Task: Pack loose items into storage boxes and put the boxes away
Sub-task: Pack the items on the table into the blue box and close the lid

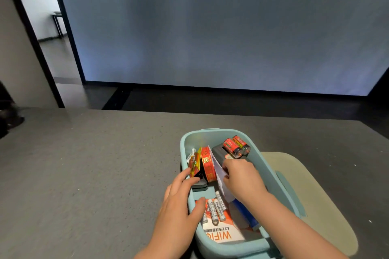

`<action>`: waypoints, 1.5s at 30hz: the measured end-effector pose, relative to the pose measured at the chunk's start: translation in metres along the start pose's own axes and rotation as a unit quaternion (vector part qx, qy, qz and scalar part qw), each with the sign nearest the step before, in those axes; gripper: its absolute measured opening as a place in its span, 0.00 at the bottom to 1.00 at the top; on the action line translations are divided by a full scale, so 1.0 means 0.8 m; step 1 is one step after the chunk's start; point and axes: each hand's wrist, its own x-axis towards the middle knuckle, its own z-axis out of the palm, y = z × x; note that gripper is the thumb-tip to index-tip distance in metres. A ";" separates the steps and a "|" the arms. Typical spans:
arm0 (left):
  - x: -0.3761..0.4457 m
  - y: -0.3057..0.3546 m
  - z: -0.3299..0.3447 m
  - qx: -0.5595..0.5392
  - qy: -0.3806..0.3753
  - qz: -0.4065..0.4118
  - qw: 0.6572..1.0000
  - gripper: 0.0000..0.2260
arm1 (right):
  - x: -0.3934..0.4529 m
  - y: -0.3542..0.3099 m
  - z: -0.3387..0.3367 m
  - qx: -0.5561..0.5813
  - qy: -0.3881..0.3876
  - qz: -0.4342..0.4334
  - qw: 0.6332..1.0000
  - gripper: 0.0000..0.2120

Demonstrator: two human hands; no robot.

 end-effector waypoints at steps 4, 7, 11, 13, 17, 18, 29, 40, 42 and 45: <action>-0.001 -0.001 0.001 -0.010 0.001 0.002 1.000 0.16 | 0.008 0.001 0.012 -0.016 -0.031 0.005 0.999 0.07; -0.003 -0.005 0.000 -0.016 0.003 0.008 1.000 0.16 | 0.003 0.005 0.009 0.010 -0.045 0.008 0.999 0.06; -0.004 -0.009 -0.004 -0.010 0.003 0.020 1.000 0.18 | -0.017 0.014 -0.013 0.138 -0.067 0.047 0.987 0.07; -0.005 -0.011 -0.006 -0.009 0.004 0.027 1.000 0.18 | -0.028 0.018 -0.025 0.210 -0.069 0.065 0.973 0.07; -0.009 -0.013 -0.017 -0.006 0.017 0.034 0.999 0.17 | -0.041 0.004 -0.046 0.246 -0.050 0.049 0.967 0.06; -0.010 -0.013 -0.023 -0.006 0.023 0.030 0.999 0.17 | -0.044 -0.007 -0.051 0.247 -0.045 0.036 0.967 0.06; -0.113 -0.118 -0.176 0.012 0.258 -0.147 0.955 0.11 | -0.075 -0.266 -0.032 0.340 -0.090 -0.185 0.918 0.07; -0.212 -0.205 -0.340 0.041 0.478 -0.227 0.848 0.30 | -0.088 -0.537 0.015 0.405 -0.141 -0.370 0.824 0.35; -0.205 -0.218 -0.348 0.002 0.432 -0.241 0.869 0.33 | -0.086 -0.557 0.021 0.376 -0.155 -0.370 0.835 0.31; -0.191 -0.230 -0.340 -0.023 0.381 -0.231 0.895 0.30 | -0.084 -0.552 0.026 0.361 -0.147 -0.354 0.850 0.27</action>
